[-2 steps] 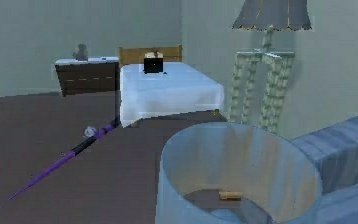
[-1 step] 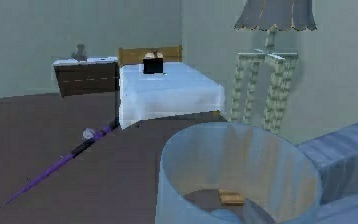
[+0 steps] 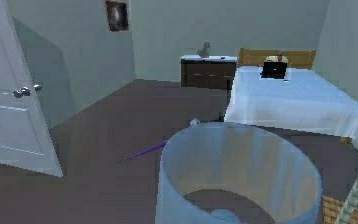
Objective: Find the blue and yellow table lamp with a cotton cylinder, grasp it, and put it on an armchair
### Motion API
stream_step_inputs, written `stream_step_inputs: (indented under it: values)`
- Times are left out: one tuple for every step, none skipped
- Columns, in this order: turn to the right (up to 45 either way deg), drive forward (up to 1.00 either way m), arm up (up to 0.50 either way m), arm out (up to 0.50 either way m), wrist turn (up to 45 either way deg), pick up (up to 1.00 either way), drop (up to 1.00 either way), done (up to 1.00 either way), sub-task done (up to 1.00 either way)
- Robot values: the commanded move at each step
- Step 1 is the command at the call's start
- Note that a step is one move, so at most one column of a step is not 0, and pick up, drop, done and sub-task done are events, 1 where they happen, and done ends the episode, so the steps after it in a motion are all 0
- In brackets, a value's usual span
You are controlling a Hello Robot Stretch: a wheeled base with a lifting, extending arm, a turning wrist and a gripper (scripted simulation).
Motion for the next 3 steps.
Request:
stream_step_inputs:
  values:
    - [-3.0, 0.00, 0.00, 0.00, 0.0, 0.00, 0.00, 0.00, 0.00]
    - [0.0, 0.00, 0.00, 0.48, 0.0, 0.00, 0.00, 0.00, 0.00]
    - [0.0, 0.00, 0.00, 0.00, 45.0, 0.00, 0.00, 0.00, 0.00]
